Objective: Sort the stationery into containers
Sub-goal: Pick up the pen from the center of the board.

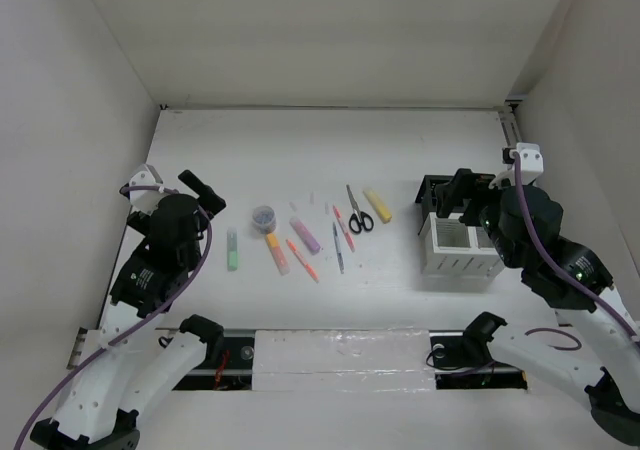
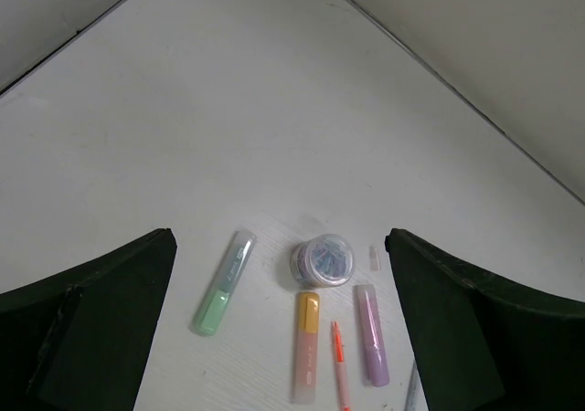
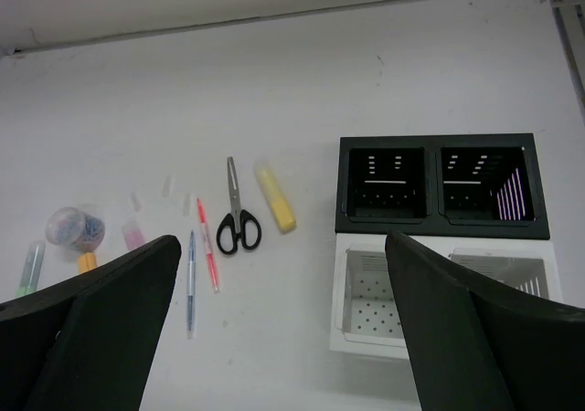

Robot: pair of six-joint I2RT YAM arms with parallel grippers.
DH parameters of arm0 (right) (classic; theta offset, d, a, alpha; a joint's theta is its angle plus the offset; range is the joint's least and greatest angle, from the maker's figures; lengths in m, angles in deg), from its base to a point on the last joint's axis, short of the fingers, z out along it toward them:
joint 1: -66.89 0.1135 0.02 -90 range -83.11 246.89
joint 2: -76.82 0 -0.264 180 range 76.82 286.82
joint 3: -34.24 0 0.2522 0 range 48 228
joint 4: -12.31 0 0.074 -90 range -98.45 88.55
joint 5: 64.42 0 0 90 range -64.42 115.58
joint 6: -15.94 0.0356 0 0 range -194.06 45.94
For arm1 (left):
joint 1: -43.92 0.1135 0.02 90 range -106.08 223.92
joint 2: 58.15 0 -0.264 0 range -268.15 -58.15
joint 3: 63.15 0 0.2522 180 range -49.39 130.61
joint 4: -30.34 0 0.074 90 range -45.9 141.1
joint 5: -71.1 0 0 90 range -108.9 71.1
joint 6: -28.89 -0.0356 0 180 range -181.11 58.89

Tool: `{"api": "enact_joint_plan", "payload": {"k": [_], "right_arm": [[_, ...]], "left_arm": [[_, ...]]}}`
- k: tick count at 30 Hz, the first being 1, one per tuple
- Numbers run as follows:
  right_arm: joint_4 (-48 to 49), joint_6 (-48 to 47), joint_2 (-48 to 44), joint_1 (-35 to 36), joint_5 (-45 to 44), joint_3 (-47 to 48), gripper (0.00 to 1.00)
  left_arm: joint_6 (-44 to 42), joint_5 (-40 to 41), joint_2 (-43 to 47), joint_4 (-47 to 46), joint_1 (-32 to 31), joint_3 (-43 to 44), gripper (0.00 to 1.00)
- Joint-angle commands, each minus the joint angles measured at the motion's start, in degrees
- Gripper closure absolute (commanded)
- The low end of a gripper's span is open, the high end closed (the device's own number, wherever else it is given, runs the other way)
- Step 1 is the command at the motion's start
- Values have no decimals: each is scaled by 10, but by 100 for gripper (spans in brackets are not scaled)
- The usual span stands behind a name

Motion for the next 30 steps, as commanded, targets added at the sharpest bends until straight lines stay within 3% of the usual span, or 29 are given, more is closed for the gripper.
{"api": "enact_joint_plan", "payload": {"k": [1,14,19,22,26,29,30], "right_arm": [[17,-5,-1,-2,-4,8,0],[60,-46,12,-2,107,-2,0],[82,-52,115,-2,179,-11,0],[149,-58,166,-2,260,-44,0],[177,-63,258,4,293,-44,10],[186,-58,320,19,262,-38,25],[198,-58,333,27,249,-38,38]], "left_arm": [[-7,2,3,-12,2,5,0],[-7,2,8,-12,2,5,0],[-7,-3,-3,-12,2,5,0],[-7,-9,-3,-6,2,5,0],[-12,-20,-3,-13,2,5,0],[-18,-27,-3,-19,2,5,0],[-18,-28,-3,-19,2,5,0]]}}
